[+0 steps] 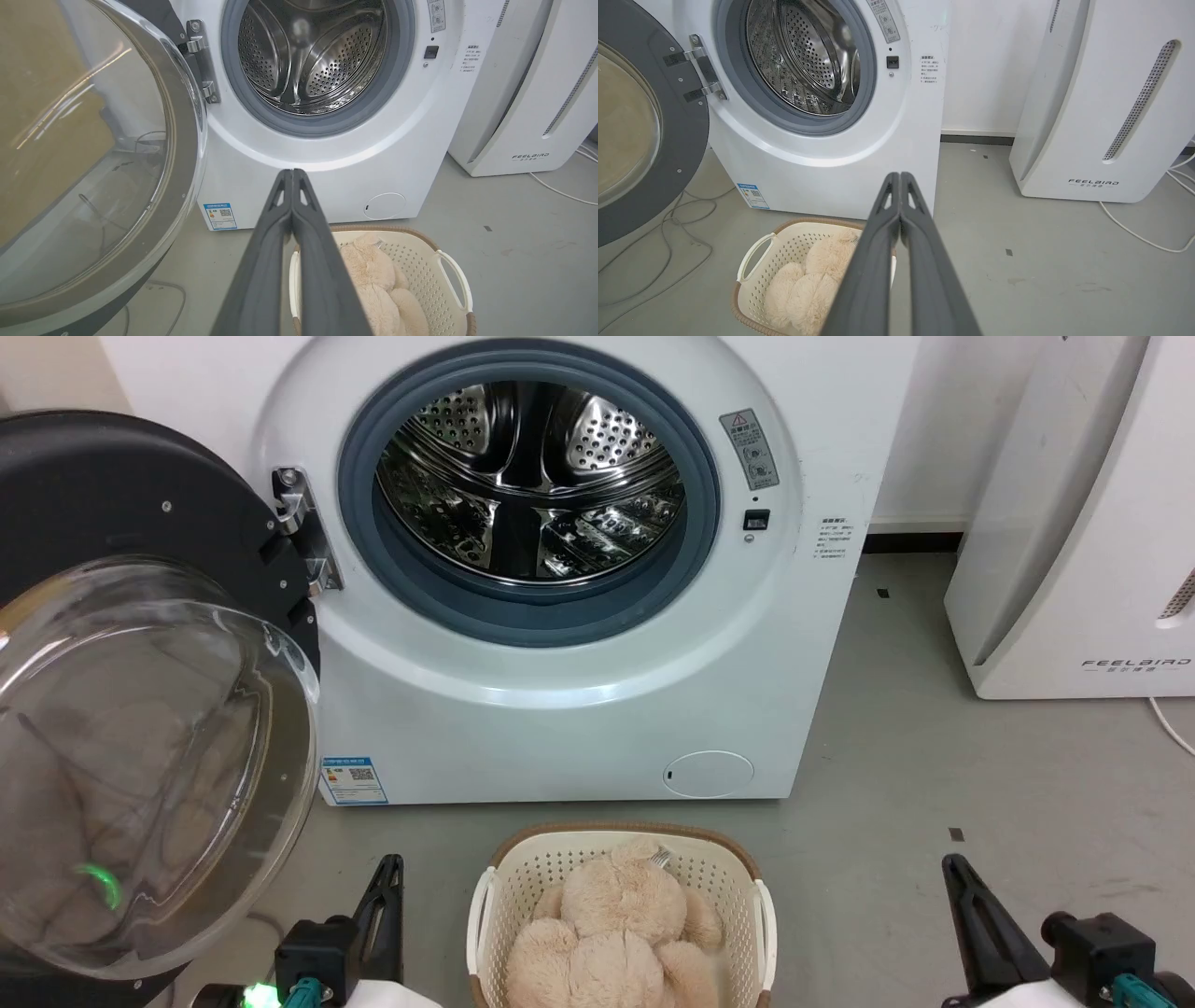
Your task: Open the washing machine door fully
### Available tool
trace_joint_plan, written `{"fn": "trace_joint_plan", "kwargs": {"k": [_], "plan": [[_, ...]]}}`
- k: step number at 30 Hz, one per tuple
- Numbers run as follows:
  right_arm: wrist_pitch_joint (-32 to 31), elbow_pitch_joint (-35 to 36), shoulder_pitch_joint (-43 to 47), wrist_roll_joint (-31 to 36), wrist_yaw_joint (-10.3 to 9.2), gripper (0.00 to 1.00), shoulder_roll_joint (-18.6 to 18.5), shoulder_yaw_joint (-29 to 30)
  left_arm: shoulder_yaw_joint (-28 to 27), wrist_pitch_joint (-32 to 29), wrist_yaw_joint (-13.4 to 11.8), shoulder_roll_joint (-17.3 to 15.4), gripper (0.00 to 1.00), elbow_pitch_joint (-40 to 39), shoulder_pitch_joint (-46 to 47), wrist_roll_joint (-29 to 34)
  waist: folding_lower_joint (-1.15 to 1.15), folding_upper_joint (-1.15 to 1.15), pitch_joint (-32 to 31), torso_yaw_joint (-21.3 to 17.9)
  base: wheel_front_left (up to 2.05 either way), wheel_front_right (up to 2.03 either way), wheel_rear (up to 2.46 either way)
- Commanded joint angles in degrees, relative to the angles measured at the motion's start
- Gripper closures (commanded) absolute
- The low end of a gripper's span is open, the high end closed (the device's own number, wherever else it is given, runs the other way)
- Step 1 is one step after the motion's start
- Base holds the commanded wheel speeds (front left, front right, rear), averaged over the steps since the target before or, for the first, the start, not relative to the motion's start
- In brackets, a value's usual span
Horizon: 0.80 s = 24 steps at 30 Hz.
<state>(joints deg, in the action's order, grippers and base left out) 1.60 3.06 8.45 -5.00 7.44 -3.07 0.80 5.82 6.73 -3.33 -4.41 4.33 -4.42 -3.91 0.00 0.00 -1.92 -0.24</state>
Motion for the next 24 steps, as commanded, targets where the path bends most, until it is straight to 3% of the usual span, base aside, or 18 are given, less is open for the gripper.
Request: {"fn": "trace_joint_plan", "kwargs": {"k": [1,24], "plan": [[-0.2,-0.2,-1.4,0.6,0.02,1.00,0.1,-0.1,-0.5,-0.4,0.4,0.1,1.00,-0.4,1.0,0.5,0.00,0.00,0.0,0.0,0.00,0.00,0.00],[-0.7,-1.2,-4.0,2.2,0.03,1.00,0.1,-0.4,-2.4,-2.7,1.4,0.6,1.00,-1.8,2.3,1.7,0.00,0.00,0.7,0.1,0.00,0.00,0.00]]}}
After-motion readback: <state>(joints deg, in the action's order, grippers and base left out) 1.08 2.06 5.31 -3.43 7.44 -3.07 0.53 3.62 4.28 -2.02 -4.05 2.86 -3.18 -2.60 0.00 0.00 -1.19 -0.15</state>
